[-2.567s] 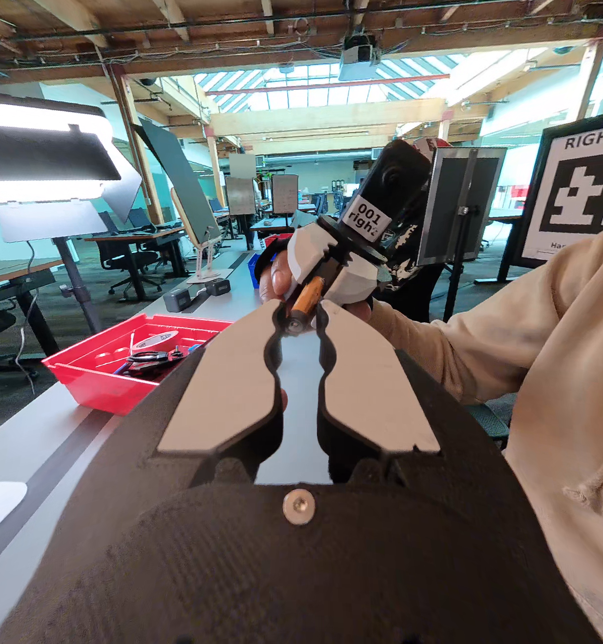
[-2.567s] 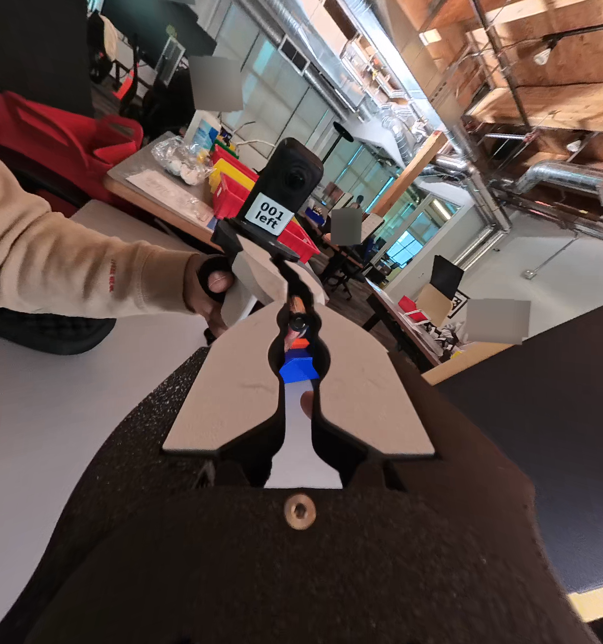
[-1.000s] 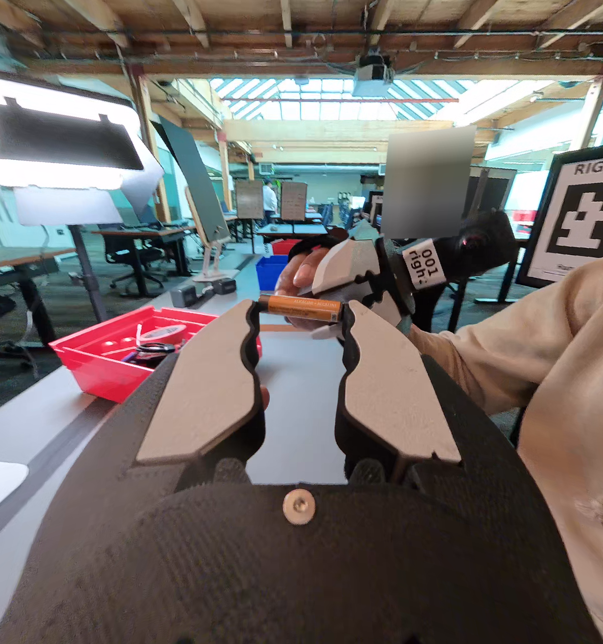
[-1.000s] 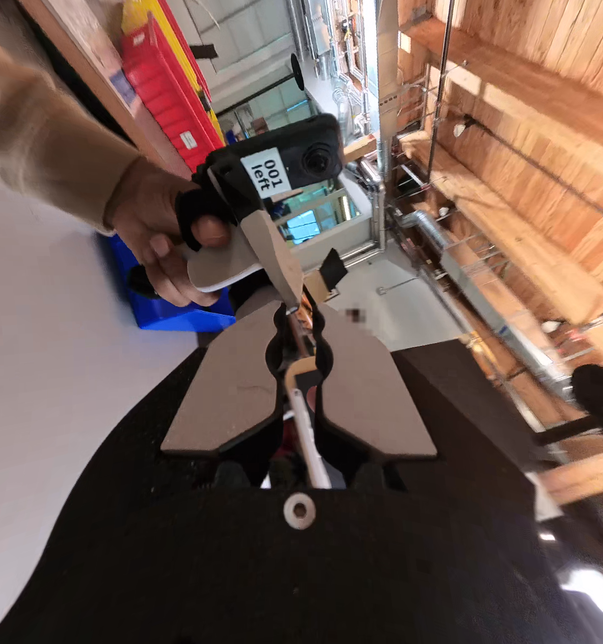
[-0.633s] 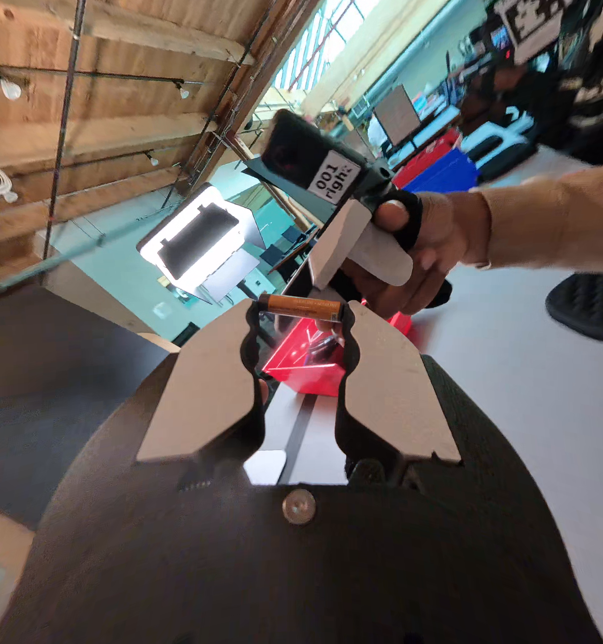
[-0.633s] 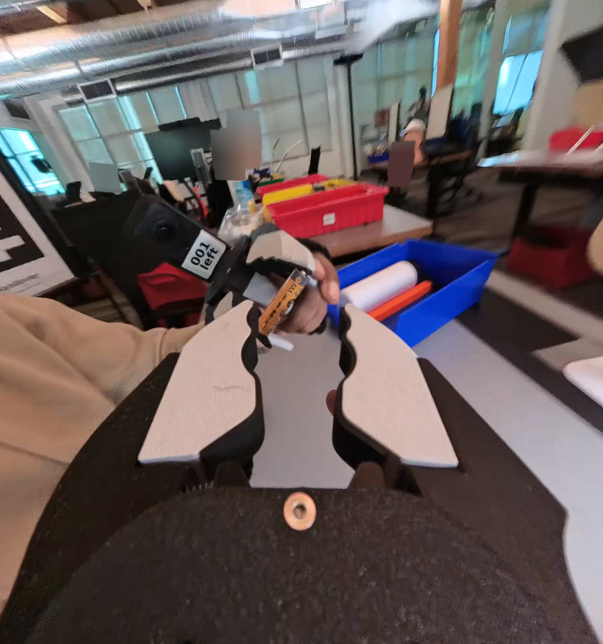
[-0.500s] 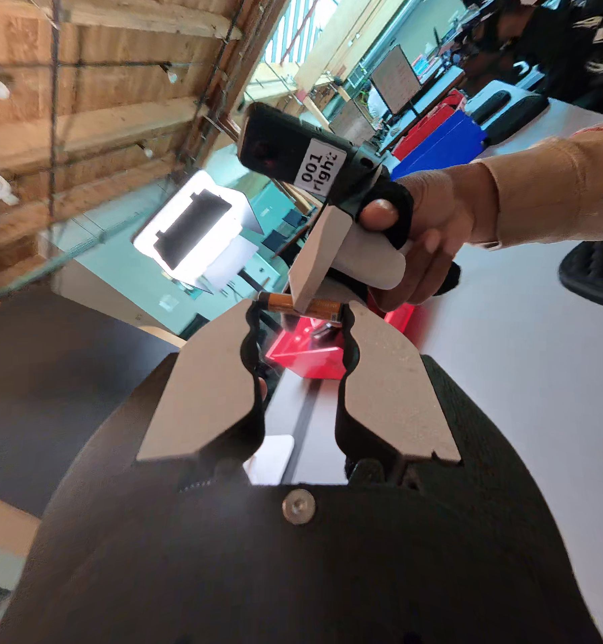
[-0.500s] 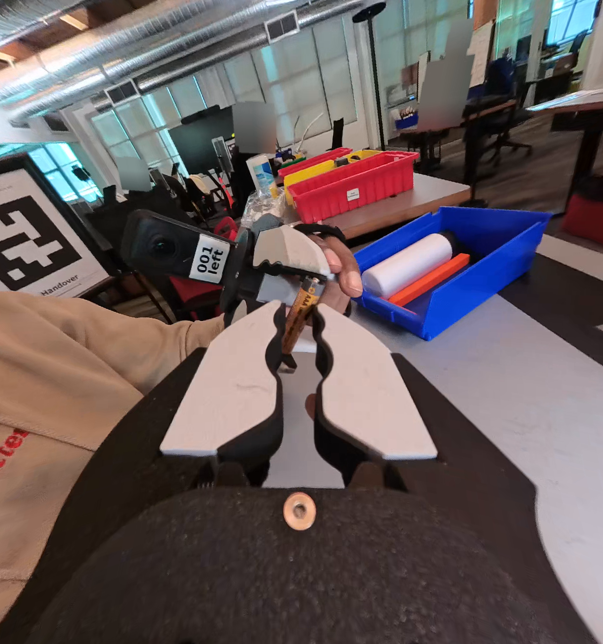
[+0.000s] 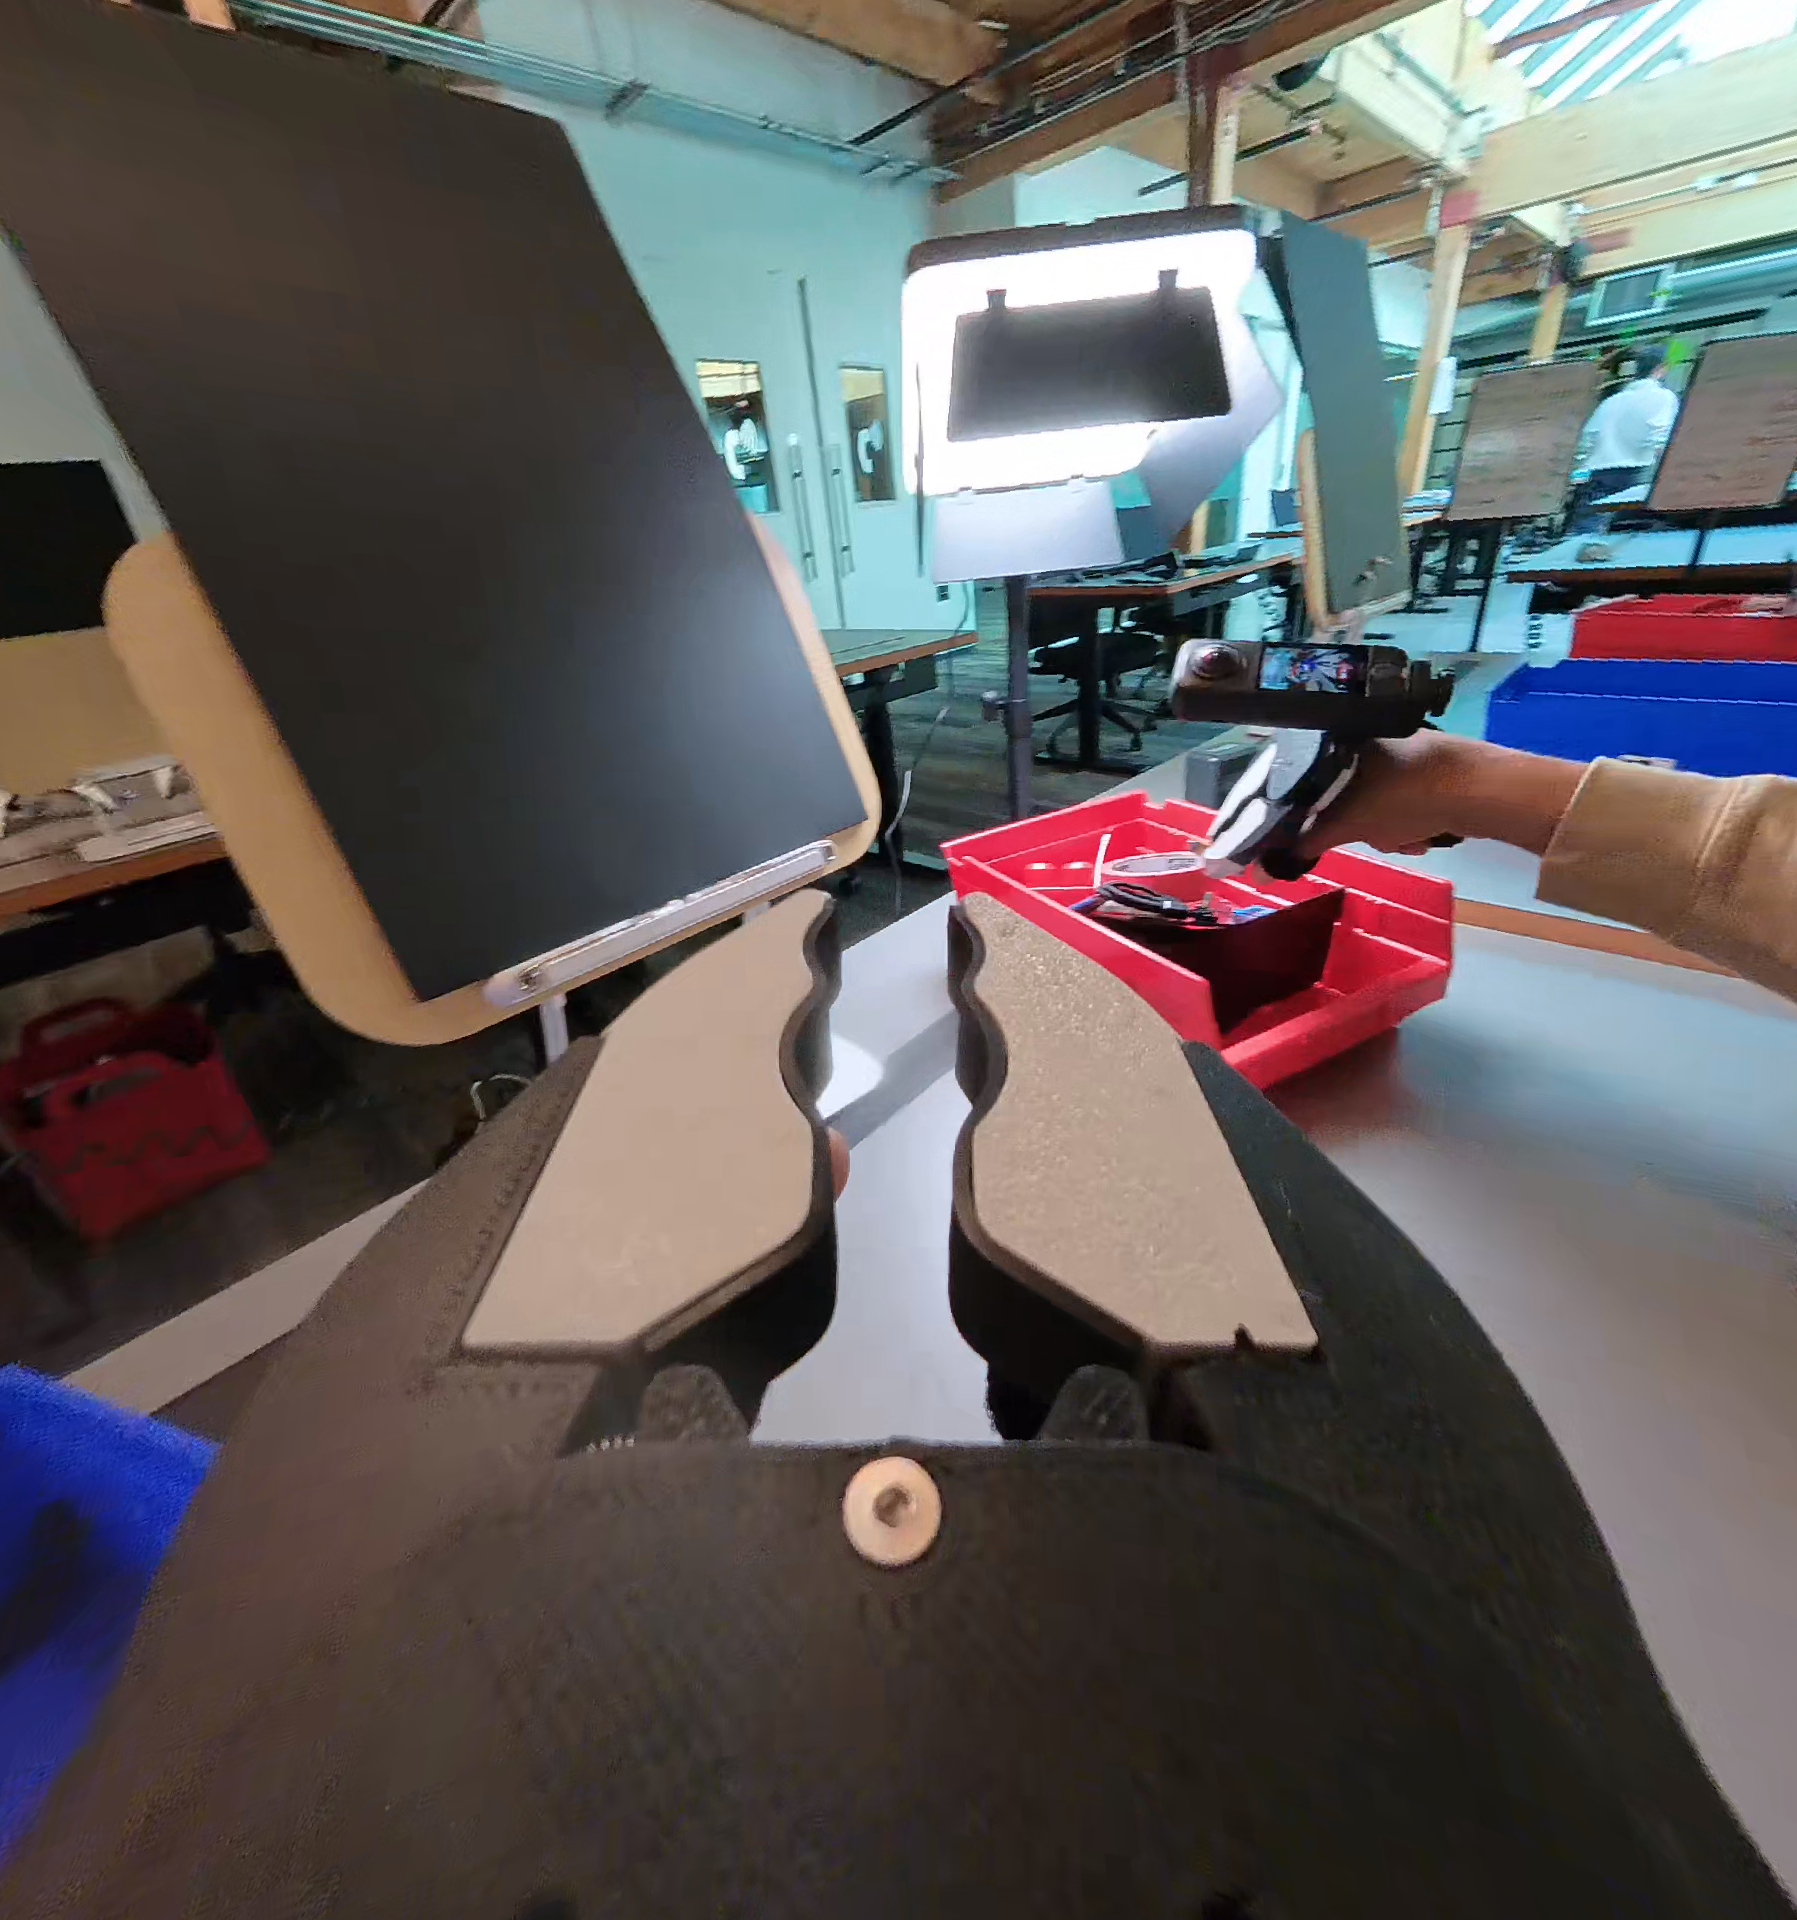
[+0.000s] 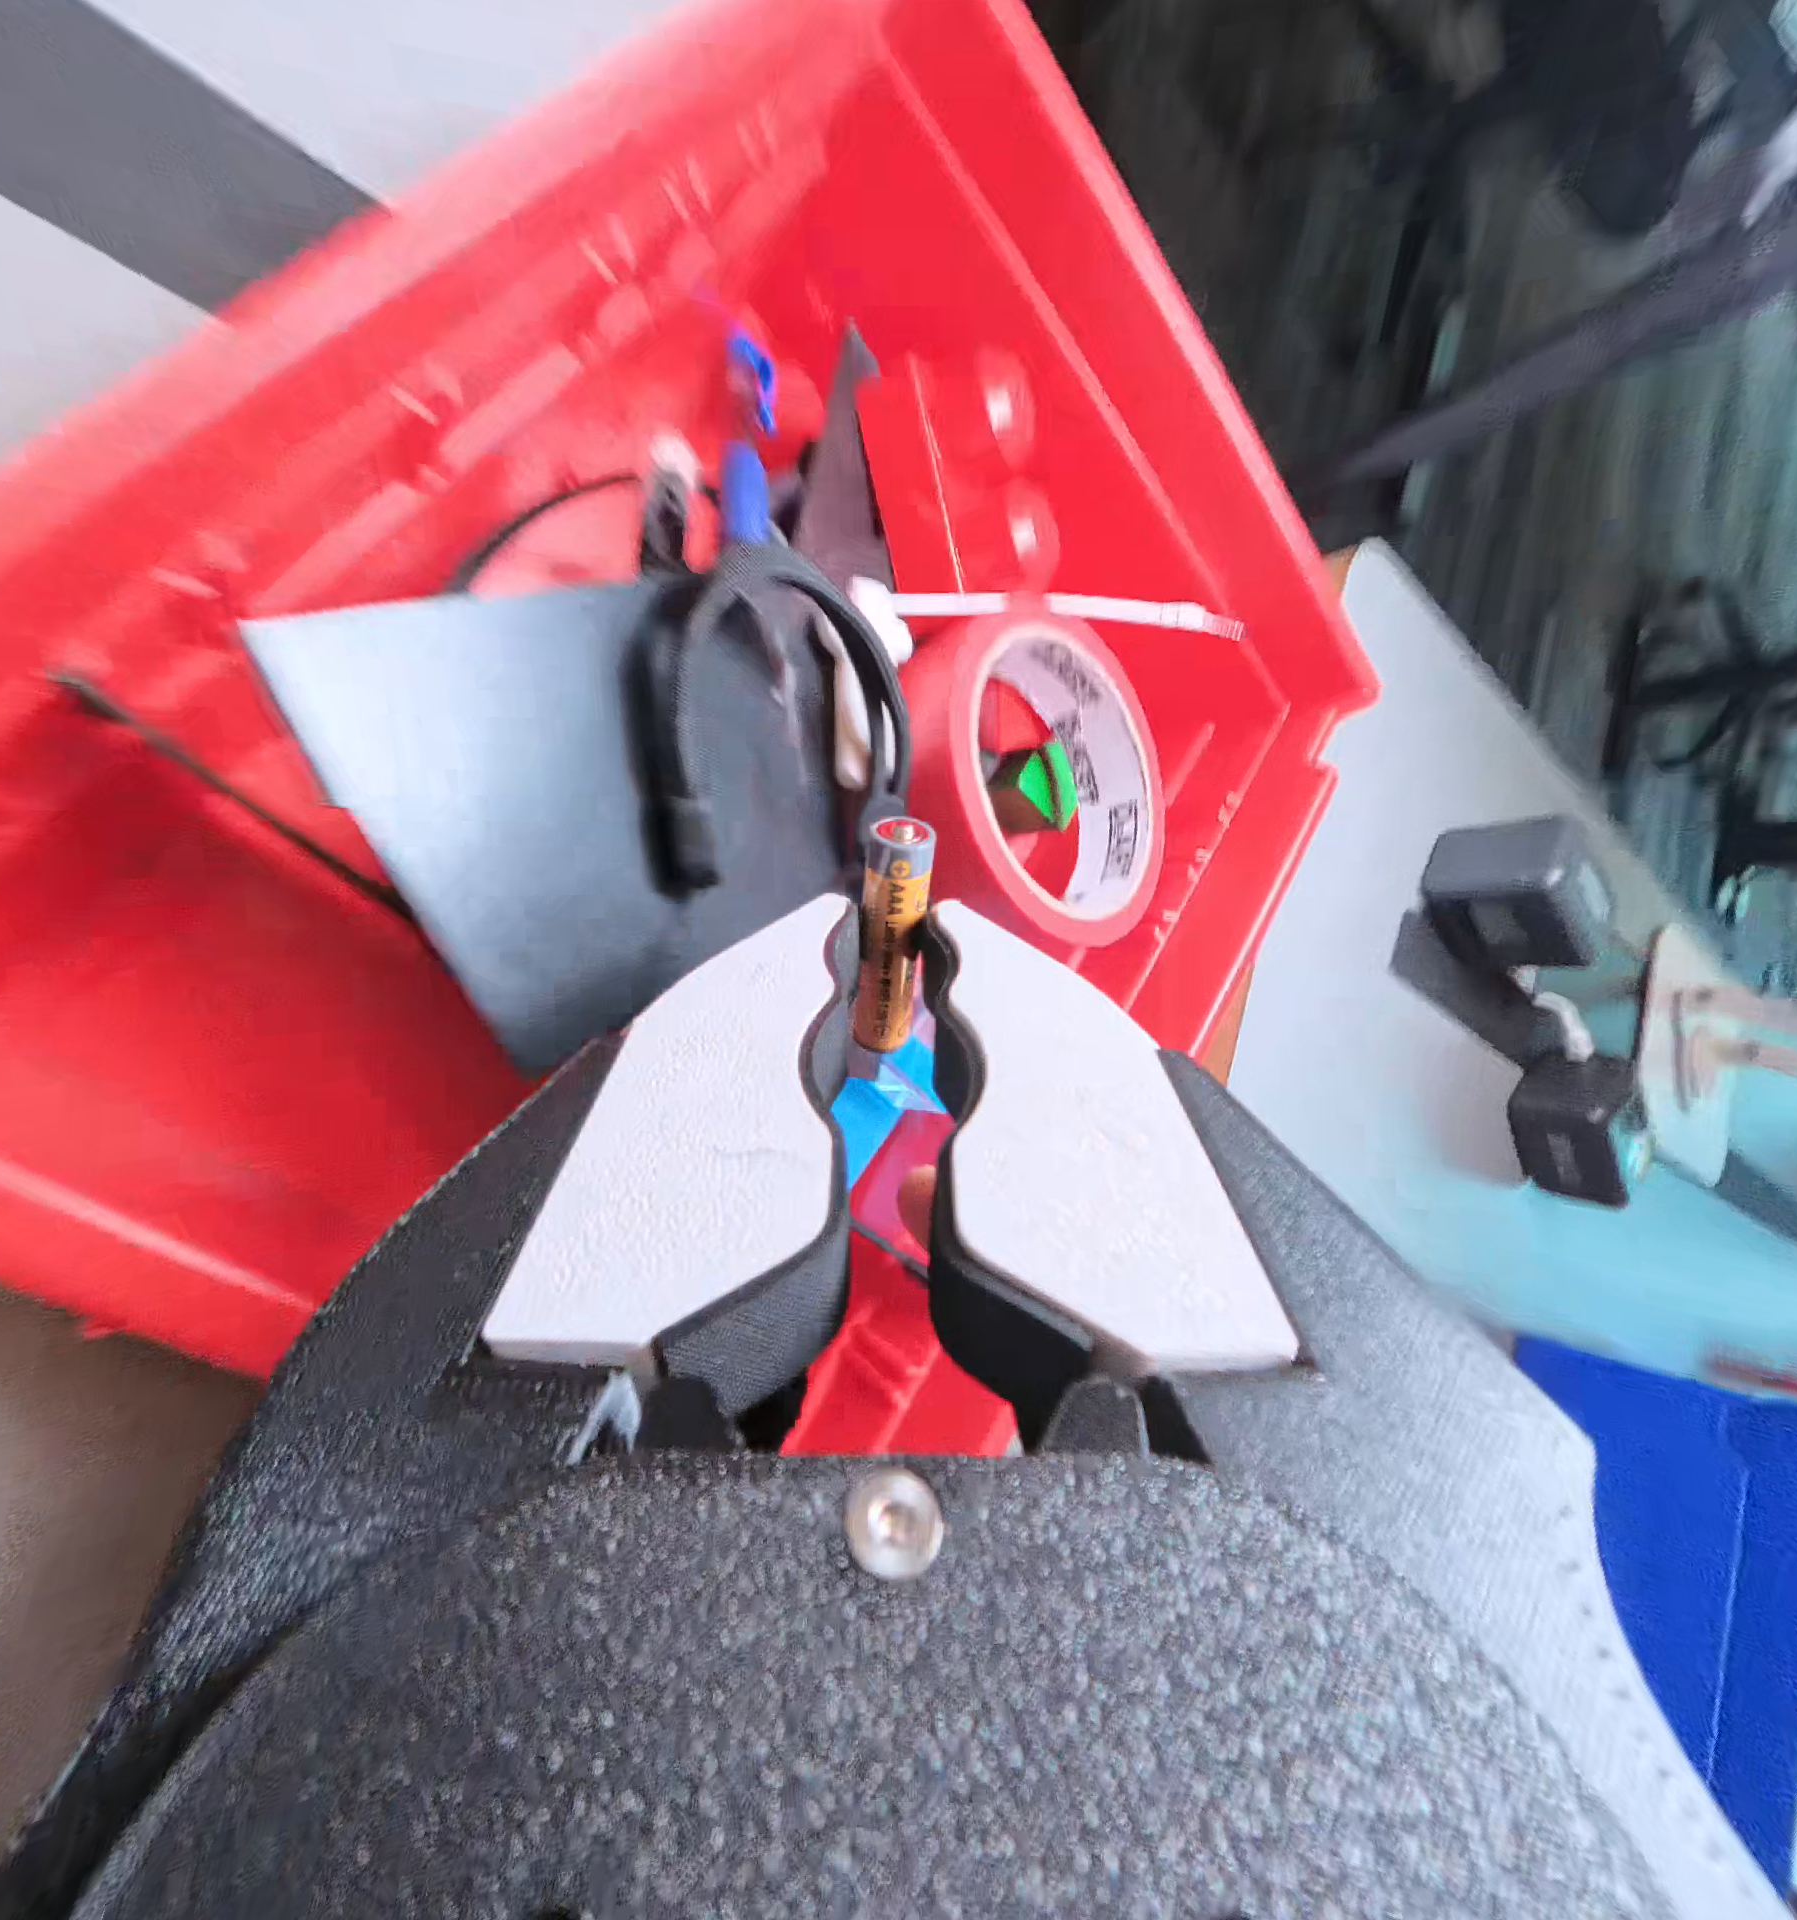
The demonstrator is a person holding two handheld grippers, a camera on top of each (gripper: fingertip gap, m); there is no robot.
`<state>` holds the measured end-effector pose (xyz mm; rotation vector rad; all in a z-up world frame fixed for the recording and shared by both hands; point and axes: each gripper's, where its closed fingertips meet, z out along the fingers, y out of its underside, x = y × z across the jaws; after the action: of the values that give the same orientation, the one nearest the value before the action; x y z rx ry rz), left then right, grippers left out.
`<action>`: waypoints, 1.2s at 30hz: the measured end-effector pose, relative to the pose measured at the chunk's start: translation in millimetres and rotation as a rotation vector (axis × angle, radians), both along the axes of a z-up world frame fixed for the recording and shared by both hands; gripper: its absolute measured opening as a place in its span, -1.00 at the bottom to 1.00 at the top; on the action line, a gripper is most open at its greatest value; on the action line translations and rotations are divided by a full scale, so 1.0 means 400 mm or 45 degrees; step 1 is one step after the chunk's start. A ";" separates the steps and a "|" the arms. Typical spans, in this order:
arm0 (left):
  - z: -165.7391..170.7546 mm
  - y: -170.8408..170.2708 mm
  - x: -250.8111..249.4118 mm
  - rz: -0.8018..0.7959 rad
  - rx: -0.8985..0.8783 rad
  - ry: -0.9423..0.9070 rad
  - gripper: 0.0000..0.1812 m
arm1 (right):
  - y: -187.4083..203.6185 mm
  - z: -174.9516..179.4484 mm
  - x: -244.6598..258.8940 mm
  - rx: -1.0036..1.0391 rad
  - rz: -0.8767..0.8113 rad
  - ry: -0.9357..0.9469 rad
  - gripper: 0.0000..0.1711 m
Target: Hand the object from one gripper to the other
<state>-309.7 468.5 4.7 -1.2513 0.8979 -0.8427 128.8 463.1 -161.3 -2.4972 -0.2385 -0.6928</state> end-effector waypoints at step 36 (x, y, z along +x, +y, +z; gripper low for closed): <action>-0.481 0.612 -0.633 0.967 -0.977 1.467 -0.49 | -0.337 -0.041 -0.839 0.827 1.248 0.930 -1.00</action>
<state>-562.7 713.5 -187.8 -2.6299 0.8279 0.3005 -206.9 328.4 -177.5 -1.5556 -0.7325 0.4763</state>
